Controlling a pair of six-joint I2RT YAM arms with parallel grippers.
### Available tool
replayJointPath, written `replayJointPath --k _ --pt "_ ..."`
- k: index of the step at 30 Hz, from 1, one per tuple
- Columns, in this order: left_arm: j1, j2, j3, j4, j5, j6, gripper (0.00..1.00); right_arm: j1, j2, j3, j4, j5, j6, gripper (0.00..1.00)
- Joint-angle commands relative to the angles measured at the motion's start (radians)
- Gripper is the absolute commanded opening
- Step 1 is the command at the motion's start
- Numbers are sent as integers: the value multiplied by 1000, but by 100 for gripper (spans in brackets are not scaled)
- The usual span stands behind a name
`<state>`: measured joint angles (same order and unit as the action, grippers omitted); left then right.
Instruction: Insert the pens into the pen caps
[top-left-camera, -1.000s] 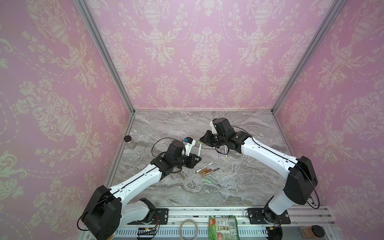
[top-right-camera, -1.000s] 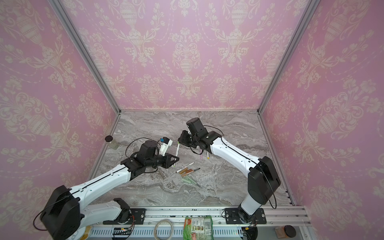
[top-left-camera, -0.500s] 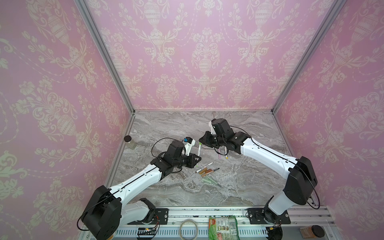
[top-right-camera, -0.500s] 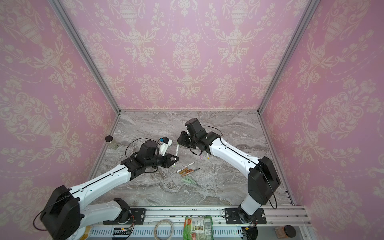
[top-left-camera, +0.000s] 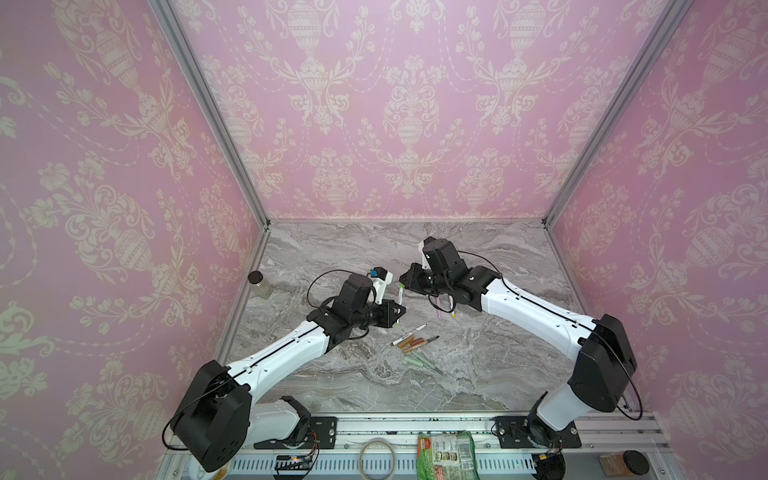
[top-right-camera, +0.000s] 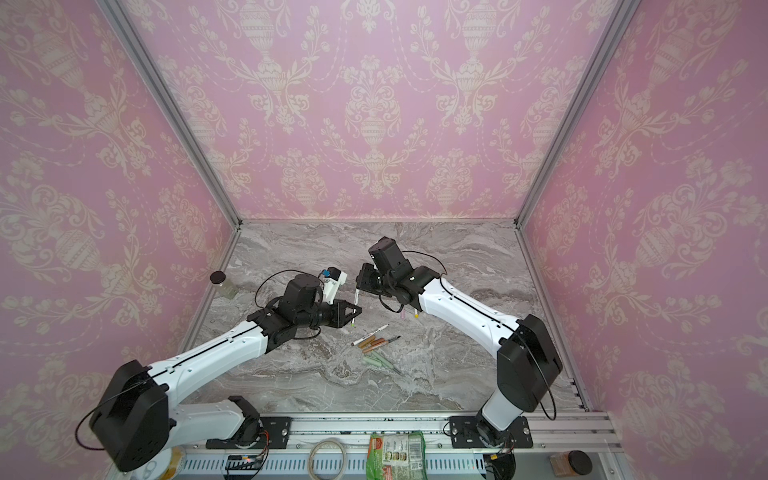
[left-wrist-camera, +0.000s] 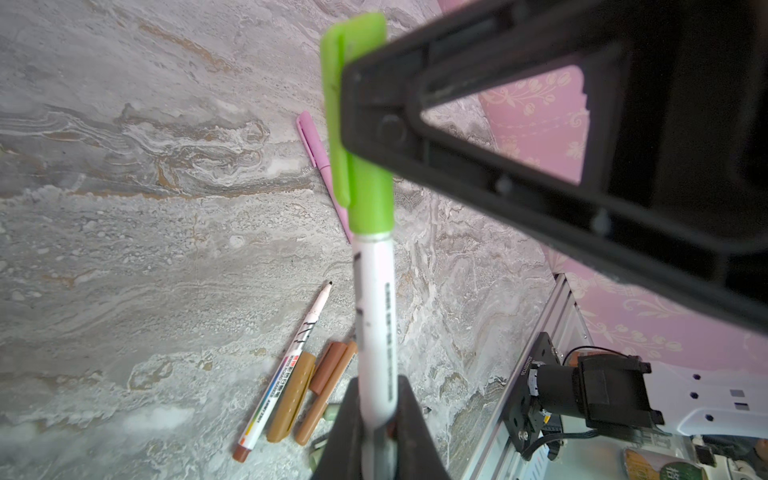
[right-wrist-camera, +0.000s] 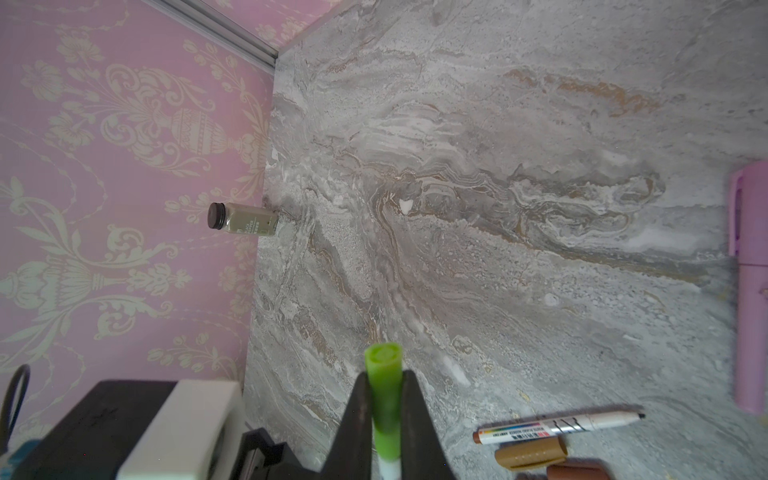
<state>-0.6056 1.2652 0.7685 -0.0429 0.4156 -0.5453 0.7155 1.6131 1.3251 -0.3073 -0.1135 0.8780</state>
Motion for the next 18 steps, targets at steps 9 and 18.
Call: replayJointPath --k 9,18 --pt "1 -16 126 308 -105 219 0 43 77 -16 -129 -229 -15 0" --pt "49 15 177 424 -121 227 0 92 70 -122 -47 -236 40 0"
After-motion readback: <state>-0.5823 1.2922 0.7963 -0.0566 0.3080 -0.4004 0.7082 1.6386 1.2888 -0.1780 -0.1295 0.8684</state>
